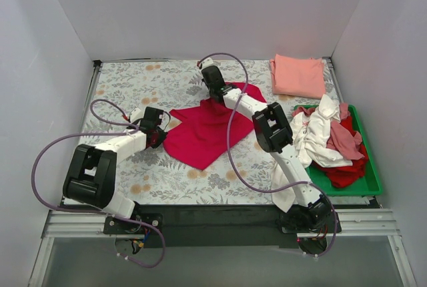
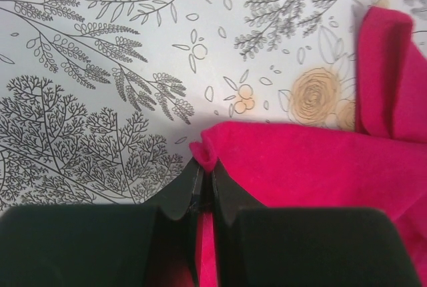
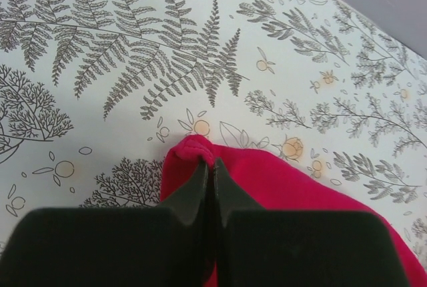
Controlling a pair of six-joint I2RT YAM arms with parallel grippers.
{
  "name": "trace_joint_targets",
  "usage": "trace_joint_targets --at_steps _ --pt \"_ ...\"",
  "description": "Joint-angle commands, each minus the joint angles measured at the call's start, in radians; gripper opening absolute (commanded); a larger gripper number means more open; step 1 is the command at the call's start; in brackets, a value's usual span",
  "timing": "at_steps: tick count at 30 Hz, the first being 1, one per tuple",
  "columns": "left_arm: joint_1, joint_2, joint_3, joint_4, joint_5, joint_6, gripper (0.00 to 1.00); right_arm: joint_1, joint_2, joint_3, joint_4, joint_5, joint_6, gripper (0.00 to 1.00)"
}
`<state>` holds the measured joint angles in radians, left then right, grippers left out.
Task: Fold and stack the t-shirts
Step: Flatten the tshirt out
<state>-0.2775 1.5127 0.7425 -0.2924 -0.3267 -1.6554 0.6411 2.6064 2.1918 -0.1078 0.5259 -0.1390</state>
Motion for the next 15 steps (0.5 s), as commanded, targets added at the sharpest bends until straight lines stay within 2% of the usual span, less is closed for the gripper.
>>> trace_joint_targets --at_steps 1,6,10,15 --pt "0.004 -0.092 0.007 0.002 -0.009 -0.009 0.00 -0.006 -0.150 -0.017 0.059 0.068 -0.007 0.01" --pt "0.003 -0.237 0.050 -0.001 -0.051 0.000 0.00 -0.006 -0.297 -0.075 0.074 0.143 -0.037 0.01" --pt "0.000 -0.380 0.070 0.002 -0.058 0.005 0.00 -0.008 -0.510 -0.193 0.085 0.244 -0.054 0.01" --pt "-0.003 -0.569 0.136 0.009 -0.135 0.025 0.00 -0.006 -0.756 -0.351 0.095 0.319 -0.068 0.01"
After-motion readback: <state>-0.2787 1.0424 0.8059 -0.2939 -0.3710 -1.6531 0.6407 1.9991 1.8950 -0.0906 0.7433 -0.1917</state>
